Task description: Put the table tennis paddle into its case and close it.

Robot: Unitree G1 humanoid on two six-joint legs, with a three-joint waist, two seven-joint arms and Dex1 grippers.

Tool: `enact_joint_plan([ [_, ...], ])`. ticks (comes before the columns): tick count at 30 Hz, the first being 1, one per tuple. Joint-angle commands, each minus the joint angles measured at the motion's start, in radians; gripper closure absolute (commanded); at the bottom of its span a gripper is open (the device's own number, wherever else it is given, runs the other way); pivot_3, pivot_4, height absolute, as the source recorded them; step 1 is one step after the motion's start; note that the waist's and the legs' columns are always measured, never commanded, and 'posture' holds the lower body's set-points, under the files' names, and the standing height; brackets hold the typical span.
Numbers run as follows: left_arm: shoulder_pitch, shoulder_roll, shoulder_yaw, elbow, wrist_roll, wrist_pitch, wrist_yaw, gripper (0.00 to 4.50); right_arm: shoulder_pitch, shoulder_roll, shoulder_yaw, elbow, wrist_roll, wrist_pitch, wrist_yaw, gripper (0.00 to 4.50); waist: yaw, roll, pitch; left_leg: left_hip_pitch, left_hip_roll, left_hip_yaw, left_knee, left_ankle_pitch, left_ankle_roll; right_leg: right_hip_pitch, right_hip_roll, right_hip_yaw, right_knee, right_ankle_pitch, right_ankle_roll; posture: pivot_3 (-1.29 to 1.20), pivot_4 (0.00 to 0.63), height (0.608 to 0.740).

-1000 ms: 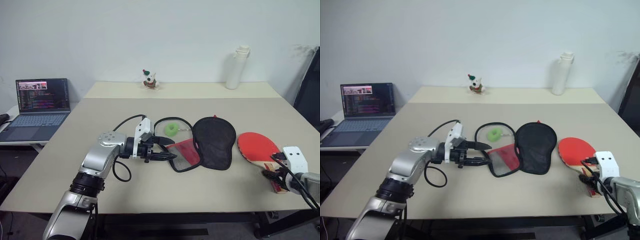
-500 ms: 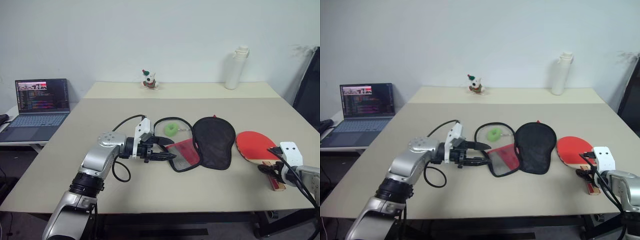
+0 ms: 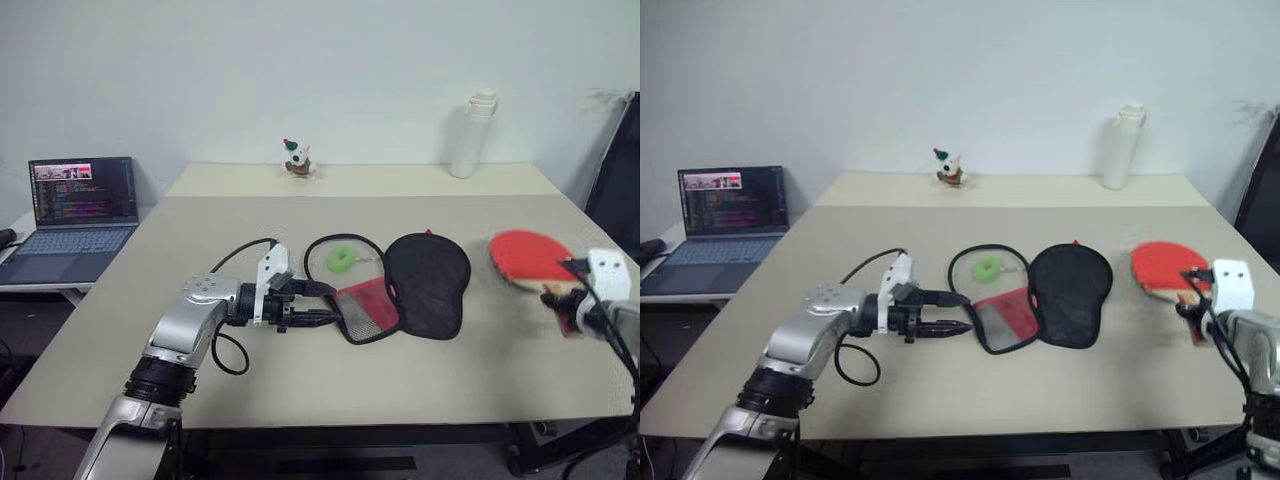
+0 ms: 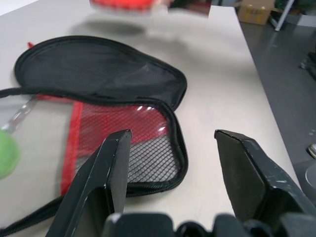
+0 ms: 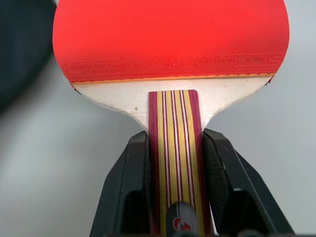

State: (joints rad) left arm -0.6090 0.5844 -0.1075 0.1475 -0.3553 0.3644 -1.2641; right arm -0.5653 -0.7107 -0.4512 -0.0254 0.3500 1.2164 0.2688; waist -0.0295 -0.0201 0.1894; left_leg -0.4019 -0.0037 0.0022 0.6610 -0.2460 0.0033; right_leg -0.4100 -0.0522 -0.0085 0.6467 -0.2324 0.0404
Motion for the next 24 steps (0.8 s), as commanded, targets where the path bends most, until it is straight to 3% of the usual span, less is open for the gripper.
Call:
enact_joint_plan([
  [1,0.029,0.023,0.046,-0.062,-0.030,0.014,0.019,1.57,-0.124,0.014,-0.029,-0.102,0.051,0.066,-0.020,3.41,-0.002,0.000,0.000,0.000,0.000,0.000,0.000,0.000,0.000,0.000,0.000,0.000,0.000,0.000,-0.001,0.00,0.150,0.740],
  [4,0.045,0.028,0.052,-0.078,-0.030,0.023,0.029,1.57,-0.176,0.126,-0.008,-0.174,0.070,0.136,-0.068,3.41,-0.002,0.000,0.000,0.000,0.001,0.000,0.000,0.000,0.000,0.000,0.001,0.000,0.000,0.002,-0.003,0.00,0.150,0.740],
  [8,0.051,0.030,0.052,-0.093,-0.032,0.030,0.040,1.57,-0.187,0.354,0.004,-0.280,0.053,0.203,-0.176,3.41,0.001,0.000,0.000,0.000,0.002,-0.001,0.000,0.000,0.000,0.000,0.001,-0.001,0.001,0.002,-0.004,0.00,0.150,0.740],
  [14,0.059,0.039,0.051,-0.111,-0.032,0.033,0.049,1.57,-0.152,0.658,0.049,-0.359,0.001,0.176,-0.325,3.41,0.004,0.000,0.000,-0.006,0.000,-0.001,0.000,0.000,0.000,-0.006,-0.001,-0.001,0.002,0.003,-0.004,0.00,0.150,0.740],
  [24,0.055,0.042,0.042,-0.118,-0.033,0.038,0.051,1.57,-0.077,0.709,0.108,-0.263,-0.064,0.017,-0.362,3.41,0.001,0.000,0.000,-0.013,-0.002,-0.003,0.001,0.000,0.000,-0.012,-0.001,-0.002,0.003,0.003,-0.004,0.00,0.150,0.740],
])
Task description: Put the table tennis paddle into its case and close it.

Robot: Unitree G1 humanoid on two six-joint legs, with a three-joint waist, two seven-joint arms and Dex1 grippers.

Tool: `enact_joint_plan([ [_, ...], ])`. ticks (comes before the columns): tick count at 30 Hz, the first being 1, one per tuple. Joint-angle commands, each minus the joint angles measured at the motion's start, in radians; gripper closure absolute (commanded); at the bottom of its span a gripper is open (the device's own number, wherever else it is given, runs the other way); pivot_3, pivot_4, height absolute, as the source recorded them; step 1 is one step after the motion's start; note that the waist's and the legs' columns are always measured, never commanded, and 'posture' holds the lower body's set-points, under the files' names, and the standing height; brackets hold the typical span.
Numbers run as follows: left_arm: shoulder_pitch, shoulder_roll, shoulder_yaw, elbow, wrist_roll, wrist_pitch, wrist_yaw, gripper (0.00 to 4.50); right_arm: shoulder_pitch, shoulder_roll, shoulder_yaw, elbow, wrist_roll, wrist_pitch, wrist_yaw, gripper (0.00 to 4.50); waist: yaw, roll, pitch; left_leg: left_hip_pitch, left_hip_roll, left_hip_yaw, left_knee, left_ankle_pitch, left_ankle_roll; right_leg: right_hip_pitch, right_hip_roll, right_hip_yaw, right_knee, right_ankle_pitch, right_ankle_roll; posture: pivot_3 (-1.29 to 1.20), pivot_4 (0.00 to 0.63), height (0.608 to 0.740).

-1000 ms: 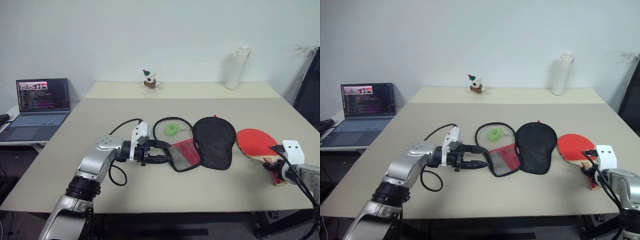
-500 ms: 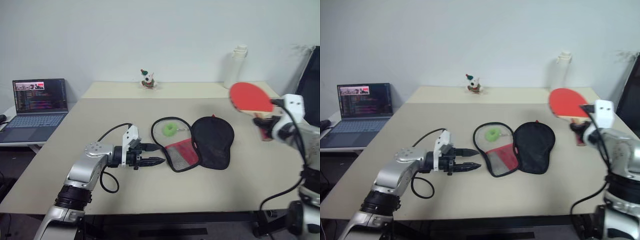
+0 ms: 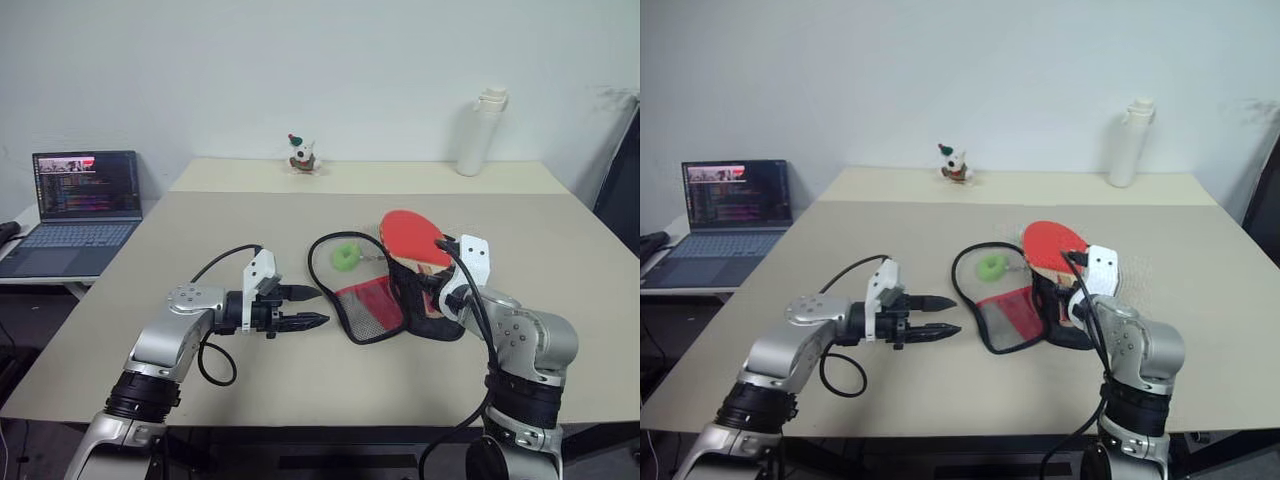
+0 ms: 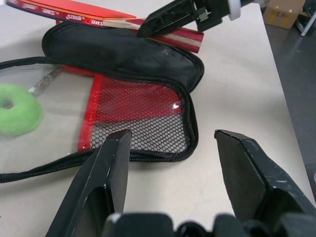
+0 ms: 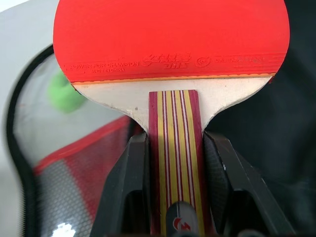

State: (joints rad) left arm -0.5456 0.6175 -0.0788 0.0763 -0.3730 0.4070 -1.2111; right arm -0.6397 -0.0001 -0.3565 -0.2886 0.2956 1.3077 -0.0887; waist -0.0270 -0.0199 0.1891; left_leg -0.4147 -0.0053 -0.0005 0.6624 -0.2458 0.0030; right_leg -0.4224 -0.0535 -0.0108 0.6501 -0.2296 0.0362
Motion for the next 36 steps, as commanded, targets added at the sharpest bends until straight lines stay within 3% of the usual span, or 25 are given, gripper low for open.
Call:
enact_joint_plan([
  [1,-0.010,0.009,0.012,-0.046,-0.015,-0.005,-0.003,1.57,0.002,0.001,0.017,0.016,-0.017,-0.091,-0.009,3.41,-0.002,0.000,0.000,0.000,0.000,0.000,0.000,0.000,0.000,0.000,0.000,0.000,0.000,0.000,0.000,0.00,0.150,0.740],
  [19,-0.025,0.018,-0.004,-0.018,0.016,-0.041,-0.030,1.57,0.050,-0.031,0.074,0.116,-0.084,-0.189,-0.034,3.41,-0.004,0.000,0.000,0.000,0.000,0.000,0.000,0.000,0.000,0.000,0.001,0.000,0.001,0.000,0.000,0.00,0.150,0.740],
  [32,-0.028,0.012,-0.006,-0.016,0.017,-0.044,-0.028,1.57,0.058,0.008,0.049,0.102,-0.066,-0.181,-0.045,3.41,-0.004,0.000,0.000,0.000,0.000,0.000,0.000,0.000,0.000,0.000,0.001,0.000,0.001,0.000,0.000,0.00,0.150,0.740],
  [33,-0.027,0.012,-0.006,-0.016,0.017,-0.044,-0.027,1.57,0.059,0.008,0.050,0.099,-0.066,-0.182,-0.044,2.69,-0.004,0.000,0.000,0.000,0.000,0.000,0.000,0.000,0.000,0.000,0.001,0.000,0.001,0.000,0.000,0.00,0.150,0.740],
  [36,-0.026,0.014,-0.003,-0.015,0.018,-0.045,-0.024,1.57,0.077,-0.058,0.107,0.070,-0.079,-0.188,0.005,1.79,-0.004,0.000,0.000,0.000,0.000,0.000,0.000,0.000,0.000,0.000,0.001,0.000,0.001,0.000,0.000,0.00,0.150,0.740],
])
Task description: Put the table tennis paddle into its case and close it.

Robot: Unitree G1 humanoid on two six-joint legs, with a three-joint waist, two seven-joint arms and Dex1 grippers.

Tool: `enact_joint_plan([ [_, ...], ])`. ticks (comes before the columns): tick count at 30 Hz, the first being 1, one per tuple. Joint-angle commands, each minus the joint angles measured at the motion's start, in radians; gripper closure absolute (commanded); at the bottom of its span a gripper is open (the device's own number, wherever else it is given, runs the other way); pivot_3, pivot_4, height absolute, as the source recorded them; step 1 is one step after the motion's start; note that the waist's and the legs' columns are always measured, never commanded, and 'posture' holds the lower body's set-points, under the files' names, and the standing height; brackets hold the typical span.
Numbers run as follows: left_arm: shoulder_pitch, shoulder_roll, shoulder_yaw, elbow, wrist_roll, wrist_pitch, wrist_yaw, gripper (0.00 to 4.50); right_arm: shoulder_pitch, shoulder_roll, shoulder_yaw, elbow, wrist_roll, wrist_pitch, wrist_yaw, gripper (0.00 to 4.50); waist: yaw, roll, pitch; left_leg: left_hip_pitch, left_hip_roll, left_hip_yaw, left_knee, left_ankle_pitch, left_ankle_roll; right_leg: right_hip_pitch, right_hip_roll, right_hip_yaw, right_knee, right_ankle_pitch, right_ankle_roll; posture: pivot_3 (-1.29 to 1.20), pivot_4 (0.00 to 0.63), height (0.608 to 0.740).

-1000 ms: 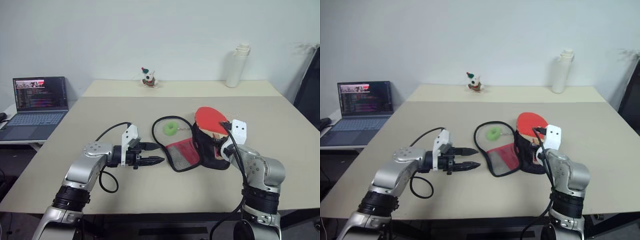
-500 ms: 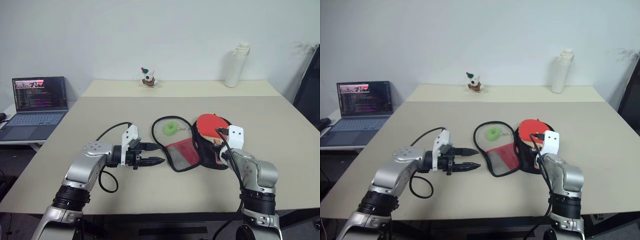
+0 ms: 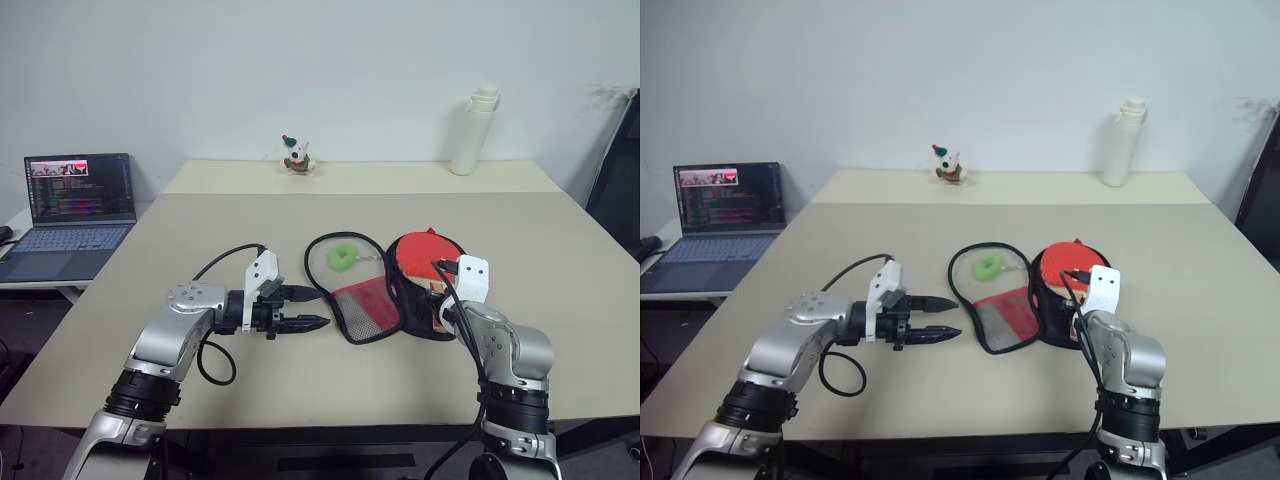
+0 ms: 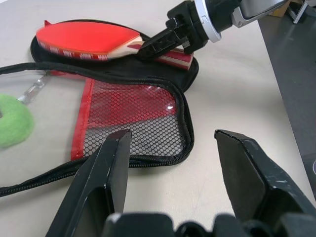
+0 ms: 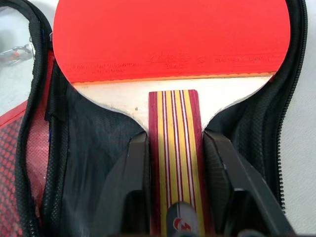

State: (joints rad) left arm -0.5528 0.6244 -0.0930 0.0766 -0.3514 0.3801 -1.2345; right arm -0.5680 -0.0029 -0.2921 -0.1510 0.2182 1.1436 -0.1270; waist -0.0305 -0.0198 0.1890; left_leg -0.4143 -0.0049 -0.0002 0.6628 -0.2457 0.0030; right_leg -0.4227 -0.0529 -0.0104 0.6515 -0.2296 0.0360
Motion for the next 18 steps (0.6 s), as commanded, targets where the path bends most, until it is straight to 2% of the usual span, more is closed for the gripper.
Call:
enact_joint_plan([
  [1,-0.017,0.008,0.012,-0.015,-0.003,-0.019,0.001,1.57,0.014,-0.086,0.063,-0.084,0.000,-0.022,0.070,1.47,0.000,0.000,0.000,0.000,0.000,0.000,0.000,0.000,0.000,0.000,0.000,0.000,0.000,0.000,0.000,0.00,0.150,0.740],
  [4,-0.017,0.010,0.023,-0.001,0.001,-0.026,0.014,1.57,0.040,-0.182,0.107,-0.165,0.045,0.022,0.172,0.41,0.001,0.000,0.000,0.000,0.000,0.000,0.000,0.000,0.000,0.000,0.000,0.000,0.000,0.000,0.000,0.00,0.150,0.740],
  [7,-0.024,0.008,0.037,0.030,0.010,-0.037,0.040,1.57,0.066,-0.291,0.141,-0.298,0.159,0.072,0.339,0.41,0.001,0.000,0.000,0.000,0.000,0.000,0.000,0.000,0.000,0.000,0.000,0.000,-0.001,0.000,0.000,0.00,0.150,0.740],
  [11,-0.060,0.011,0.020,0.146,0.082,-0.076,0.103,1.57,0.055,-0.390,0.083,-0.404,0.312,0.133,0.487,0.41,0.000,0.000,0.000,0.001,0.000,-0.001,0.000,0.000,0.000,0.001,0.000,-0.001,0.000,0.000,0.000,0.00,0.150,0.740],
  [14,-0.106,-0.002,0.007,0.265,0.123,-0.100,0.121,2.17,0.040,-0.464,0.053,-0.404,0.344,0.120,0.533,0.38,0.003,0.000,0.000,0.002,0.000,-0.001,0.001,0.000,0.000,0.002,0.001,-0.001,0.000,0.000,0.000,0.00,0.150,0.740],
  [18,-0.182,-0.039,-0.027,0.463,0.197,-0.177,0.145,3.44,0.041,-0.528,0.045,-0.376,0.343,0.079,0.557,0.38,0.005,-0.001,0.000,0.002,0.000,0.000,0.002,0.000,0.001,0.003,0.000,-0.001,-0.001,0.000,0.001,0.00,0.150,0.740],
])
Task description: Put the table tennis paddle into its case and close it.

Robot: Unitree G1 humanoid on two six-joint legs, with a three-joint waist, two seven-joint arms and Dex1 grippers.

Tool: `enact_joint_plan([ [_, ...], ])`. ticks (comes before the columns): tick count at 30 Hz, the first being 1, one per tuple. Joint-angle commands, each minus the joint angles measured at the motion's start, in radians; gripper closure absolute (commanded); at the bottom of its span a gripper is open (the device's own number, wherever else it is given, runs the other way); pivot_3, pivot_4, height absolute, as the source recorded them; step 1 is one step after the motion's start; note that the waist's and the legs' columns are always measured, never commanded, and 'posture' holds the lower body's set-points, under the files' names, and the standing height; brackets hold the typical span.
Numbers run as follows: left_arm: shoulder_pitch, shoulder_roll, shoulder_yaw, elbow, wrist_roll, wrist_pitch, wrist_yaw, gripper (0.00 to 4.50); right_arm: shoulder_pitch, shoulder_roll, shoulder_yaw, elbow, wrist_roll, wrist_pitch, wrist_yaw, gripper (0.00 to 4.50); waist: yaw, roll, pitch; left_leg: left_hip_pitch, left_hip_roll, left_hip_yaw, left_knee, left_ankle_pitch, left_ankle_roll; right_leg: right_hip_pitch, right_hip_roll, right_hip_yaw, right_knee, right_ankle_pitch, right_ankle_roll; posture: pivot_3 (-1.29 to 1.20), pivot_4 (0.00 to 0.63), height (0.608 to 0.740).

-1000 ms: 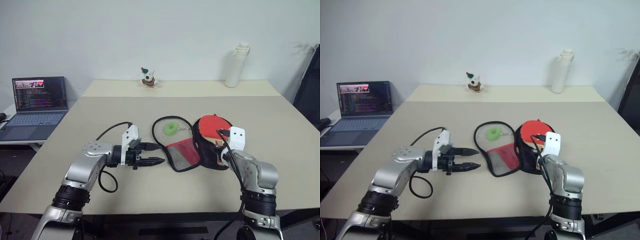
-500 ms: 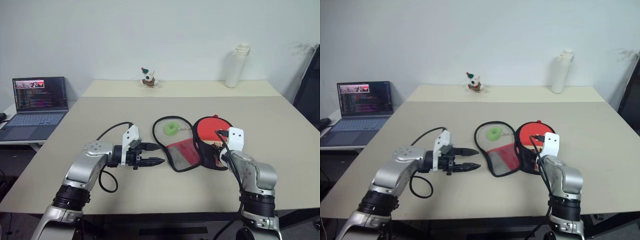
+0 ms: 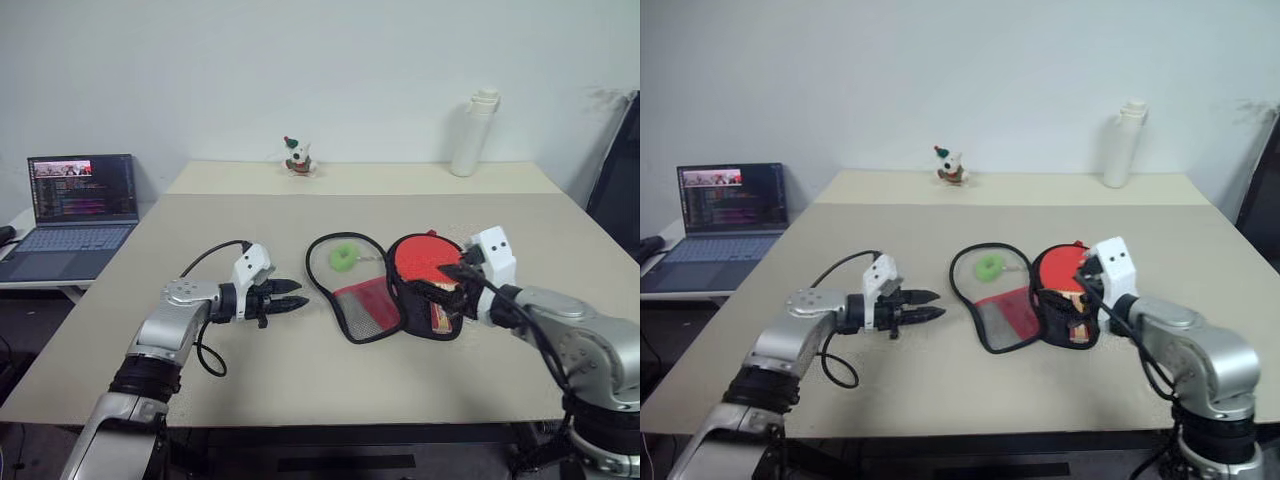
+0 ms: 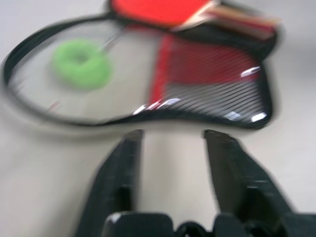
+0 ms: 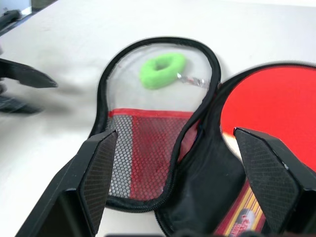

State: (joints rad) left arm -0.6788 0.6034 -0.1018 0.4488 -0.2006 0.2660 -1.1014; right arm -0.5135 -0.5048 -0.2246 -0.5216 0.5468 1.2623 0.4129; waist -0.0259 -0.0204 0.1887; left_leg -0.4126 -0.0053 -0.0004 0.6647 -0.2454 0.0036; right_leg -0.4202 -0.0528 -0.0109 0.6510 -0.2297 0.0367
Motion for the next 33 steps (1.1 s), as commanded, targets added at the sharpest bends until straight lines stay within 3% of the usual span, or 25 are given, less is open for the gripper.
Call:
enact_joint_plan([
  [1,-0.071,-0.025,-0.025,0.129,0.061,-0.083,0.012,3.81,-0.013,-0.033,-0.020,-0.001,0.013,-0.046,0.018,0.38,0.001,0.000,0.000,0.000,0.000,0.000,0.000,0.000,0.000,0.000,0.000,0.000,0.000,0.000,0.000,0.00,0.150,0.740],
  [3,-0.115,-0.057,-0.034,0.225,0.090,-0.121,0.030,4.45,-0.008,-0.039,-0.021,0.002,0.015,-0.054,0.015,0.38,0.001,0.000,0.000,-0.001,0.000,0.000,0.000,0.000,0.000,0.000,0.000,0.000,-0.001,0.000,0.000,0.00,0.150,0.740],
  [15,-0.303,-0.253,-0.012,0.643,0.162,-0.291,0.122,4.45,0.056,-0.105,-0.019,-0.037,0.065,-0.077,0.070,0.38,0.012,-0.001,0.000,-0.002,-0.001,0.000,0.001,0.000,0.000,-0.001,-0.001,-0.001,-0.001,0.000,0.001,0.00,0.150,0.740],
  [26,-0.544,-0.396,0.011,0.764,0.178,-0.350,0.112,4.45,0.205,-0.270,-0.142,-0.025,0.117,-0.062,0.151,0.38,0.034,-0.002,0.000,-0.005,-0.002,0.000,0.001,0.000,0.000,-0.001,-0.001,-0.001,-0.004,0.002,0.003,0.00,0.150,0.740],
  [33,-0.686,-0.529,0.011,0.835,0.220,-0.365,0.199,4.45,0.250,-0.292,-0.199,-0.050,0.145,-0.030,0.121,0.38,0.025,-0.002,0.000,-0.004,-0.002,0.001,0.001,0.000,0.001,0.000,-0.001,0.001,-0.004,0.003,0.004,0.00,0.150,0.740],
])
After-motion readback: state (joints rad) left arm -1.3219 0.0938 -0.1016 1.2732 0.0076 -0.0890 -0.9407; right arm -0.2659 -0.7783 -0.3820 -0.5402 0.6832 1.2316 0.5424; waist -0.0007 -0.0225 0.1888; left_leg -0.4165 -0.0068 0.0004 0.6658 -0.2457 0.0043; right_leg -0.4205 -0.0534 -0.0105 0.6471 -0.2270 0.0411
